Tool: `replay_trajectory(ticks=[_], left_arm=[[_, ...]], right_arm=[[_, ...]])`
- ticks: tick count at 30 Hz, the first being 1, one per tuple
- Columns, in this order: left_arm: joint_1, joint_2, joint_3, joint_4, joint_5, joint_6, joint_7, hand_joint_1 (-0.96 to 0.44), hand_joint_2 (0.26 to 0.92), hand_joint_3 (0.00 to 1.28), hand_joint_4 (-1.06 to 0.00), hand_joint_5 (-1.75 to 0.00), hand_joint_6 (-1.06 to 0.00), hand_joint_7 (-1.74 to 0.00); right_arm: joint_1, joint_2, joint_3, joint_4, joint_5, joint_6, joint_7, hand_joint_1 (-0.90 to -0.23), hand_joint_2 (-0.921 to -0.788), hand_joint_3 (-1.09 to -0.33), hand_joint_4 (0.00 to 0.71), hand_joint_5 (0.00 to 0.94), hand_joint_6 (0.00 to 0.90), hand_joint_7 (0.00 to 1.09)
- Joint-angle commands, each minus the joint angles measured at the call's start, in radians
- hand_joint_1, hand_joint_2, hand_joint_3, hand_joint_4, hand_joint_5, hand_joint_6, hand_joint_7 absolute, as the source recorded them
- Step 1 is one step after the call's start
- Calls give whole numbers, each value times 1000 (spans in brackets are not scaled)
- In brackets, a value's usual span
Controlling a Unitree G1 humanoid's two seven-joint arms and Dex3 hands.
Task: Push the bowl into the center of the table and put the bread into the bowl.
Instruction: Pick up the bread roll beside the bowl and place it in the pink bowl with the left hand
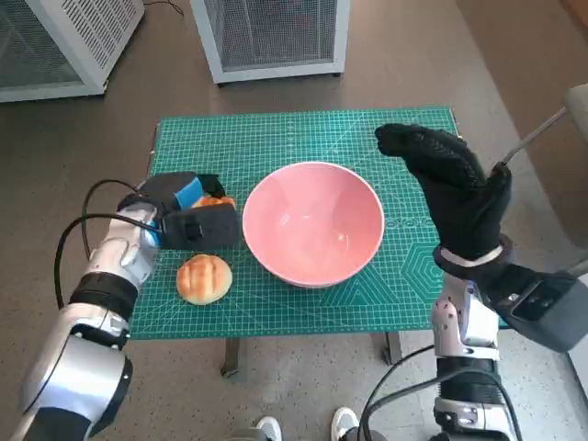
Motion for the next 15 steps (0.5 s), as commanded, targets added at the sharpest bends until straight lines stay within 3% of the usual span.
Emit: replay_trajectory(ticks=[1,6,15], left_arm=[[17,41,47,-146,-26,18,-2,0,920,61,-705,-1194,-632,-1113],[156,98,164,-595,-64,54,-6,0,920,58,-721,-1119,-616,-1186],[273,84,222,-947,-35,78,-27,1,920,34,-770,-1051,-624,-1191]], right_arm=[[24,4,3,2,5,11,5,-463,-921,-459,351,2,-1,617],[24,3,5,10,10,11,16,-465,-921,-459,352,1,-1,612],[23,4,7,9,15,17,21,-462,-921,-464,350,0,-1,605]])
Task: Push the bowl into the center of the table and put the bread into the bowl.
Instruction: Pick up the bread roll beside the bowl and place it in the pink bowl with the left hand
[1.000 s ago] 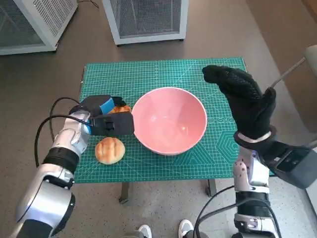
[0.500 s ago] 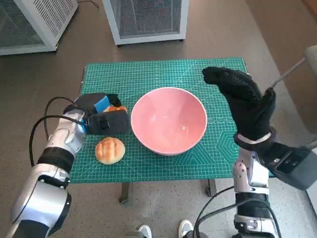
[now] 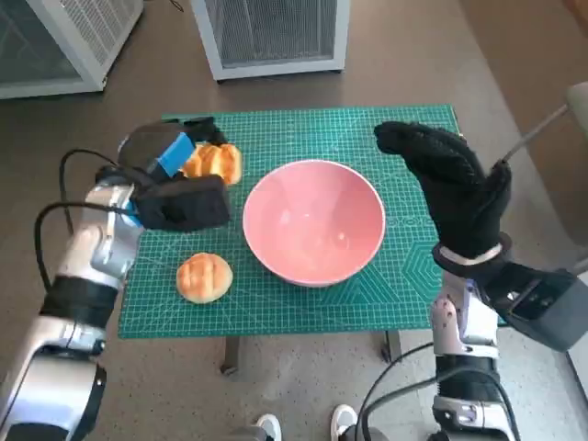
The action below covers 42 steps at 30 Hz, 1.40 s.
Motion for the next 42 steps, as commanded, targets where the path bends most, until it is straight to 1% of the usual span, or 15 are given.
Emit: replay_trajectory(ticks=[1,6,14,21,28,32,34,35,36,37,38,39,40,41,42], left_arm=[[114,16,69,-385,-6,26,-24,1,920,32,-774,-1047,-625,-1190],[153,-8,65,-508,1,22,-43,1,917,18,-802,-1021,-641,-1170],[191,-39,26,-579,29,-7,-53,1,912,7,-831,-978,-662,-1155],[205,-69,-11,-583,48,-37,-80,1,918,12,-807,-1002,-649,-1171],[192,-97,-45,-498,55,-81,-86,0,920,25,-788,-1043,-627,-1175],[197,-113,-48,-474,47,-84,-100,0,920,45,-756,-1078,-611,-1193],[206,-120,-50,-475,48,-72,-111,0,920,77,-707,-1129,-586,-1219],[211,-122,-51,-476,51,-66,-117,-1,921,132,-627,-1193,-538,-1285],[218,-123,-54,-482,57,-56,-124,-1,921,153,-597,-1218,-520,-1310],[224,-124,-55,-486,62,-49,-130,-86,901,146,-531,-972,-471,-1080],[229,-124,-60,-490,73,-40,-137,-141,905,109,-538,-719,-477,-858],[232,-124,-63,-493,80,-34,-141,-180,908,90,-534,-598,-468,-751],[234,-122,-69,-496,93,-27,-147,-260,903,58,-522,-396,-460,-552],[236,-118,-75,-499,108,-22,-151,-318,909,41,-509,-258,-450,-410],[238,-115,-79,-501,118,-19,-155,-376,913,31,-486,-165,-435,-313]], right_arm=[[24,2,4,11,15,18,20,-462,-921,-464,350,0,-1,605],[25,0,3,10,16,20,22,-462,-921,-463,351,1,-1,605],[33,1,4,0,17,23,25,-465,-921,-461,351,1,-1,606],[35,-3,1,4,23,25,33,-460,-921,-461,351,1,-1,606],[43,-3,2,-7,25,29,31,-461,-921,-460,353,2,-1,607],[46,-5,2,-7,28,30,32,-469,-921,-460,355,3,-1,607],[48,-7,0,-8,30,32,33,-471,-921,-459,356,3,-1,607],[49,-8,0,-9,31,32,33,-471,-921,-458,357,4,-1,607],[50,-9,-1,-10,33,33,33,-471,-921,-458,358,4,-1,607],[51,-10,-1,-11,34,34,34,-471,-921,-457,358,4,-1,607],[53,-10,-1,-12,34,35,34,-471,-921,-457,359,4,-1,608],[53,-10,-2,-13,35,35,34,-471,-921,-457,359,4,-1,608],[54,-10,-2,-14,34,36,33,-475,-921,-456,359,4,-1,607],[55,-10,-1,-16,33,37,32,-477,-921,-456,359,4,-1,607],[56,-10,-1,-17,32,38,31,-481,-921,-455,360,5,-1,607]])
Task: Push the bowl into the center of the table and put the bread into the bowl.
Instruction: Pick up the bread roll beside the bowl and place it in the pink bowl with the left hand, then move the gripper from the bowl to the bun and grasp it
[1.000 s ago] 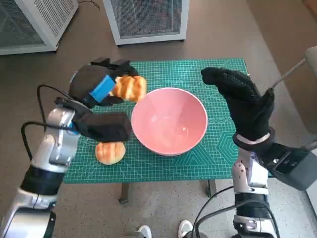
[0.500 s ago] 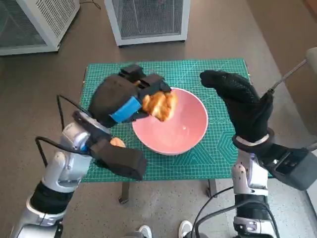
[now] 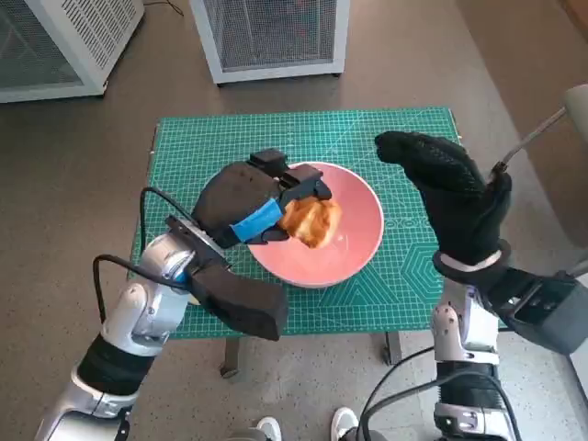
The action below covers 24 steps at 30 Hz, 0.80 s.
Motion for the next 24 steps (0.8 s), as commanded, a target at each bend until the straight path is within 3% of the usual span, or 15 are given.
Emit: replay_trajectory(ticks=[1,4,11,24], left_arm=[[26,11,-23,-19,60,23,-25,-397,915,28,-478,-132,-430,-279],[33,21,-22,-31,79,18,-32,-500,919,21,-406,-34,-392,-161],[55,35,-2,-74,82,16,-49,-555,921,22,-326,-3,-348,-99],[162,94,117,-292,29,70,-162,-559,919,13,-299,-2,-300,-55]], right_arm=[[31,-5,0,-7,-1,17,6,-483,-921,-455,360,5,-1,607],[33,-4,2,-12,-4,18,2,-488,-921,-454,360,5,-1,608],[32,-2,2,-12,-8,23,-3,-487,-921,-454,360,4,-1,607],[40,6,13,-34,-17,31,-21,-474,-921,-461,360,3,-1,617]])
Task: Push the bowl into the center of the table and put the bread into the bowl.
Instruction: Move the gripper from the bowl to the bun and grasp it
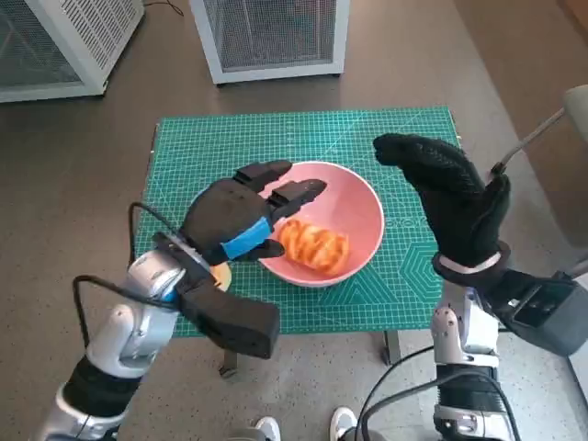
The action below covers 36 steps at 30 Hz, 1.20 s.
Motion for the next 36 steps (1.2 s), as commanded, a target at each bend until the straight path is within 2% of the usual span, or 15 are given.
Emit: replay_trajectory(ticks=[1,8,19,30,36], left_arm=[[56,38,62,-99,-26,26,-48,-559,919,12,-299,-2,-300,-54],[111,74,134,-193,-52,51,-99,-553,906,2,-317,-8,-301,-44],[202,137,240,-317,-67,115,-192,-540,845,0,-353,-15,-310,-38],[272,171,273,-370,-87,212,-314,-428,756,0,-277,0,-266,-7],[290,168,263,-356,-95,253,-353,-390,739,1,-249,0,-243,-1]], right_arm=[[24,4,5,-5,-13,15,-11,-473,-921,-461,360,3,-1,617],[28,5,9,-11,-9,20,-11,-467,-921,-463,361,3,-1,618],[24,4,13,-14,-7,26,-7,-460,-921,-466,360,3,-1,616],[20,4,15,-6,-6,24,-2,-463,-921,-467,360,2,-1,617],[20,1,14,-4,-3,26,3,-466,-921,-468,359,2,-1,617]])
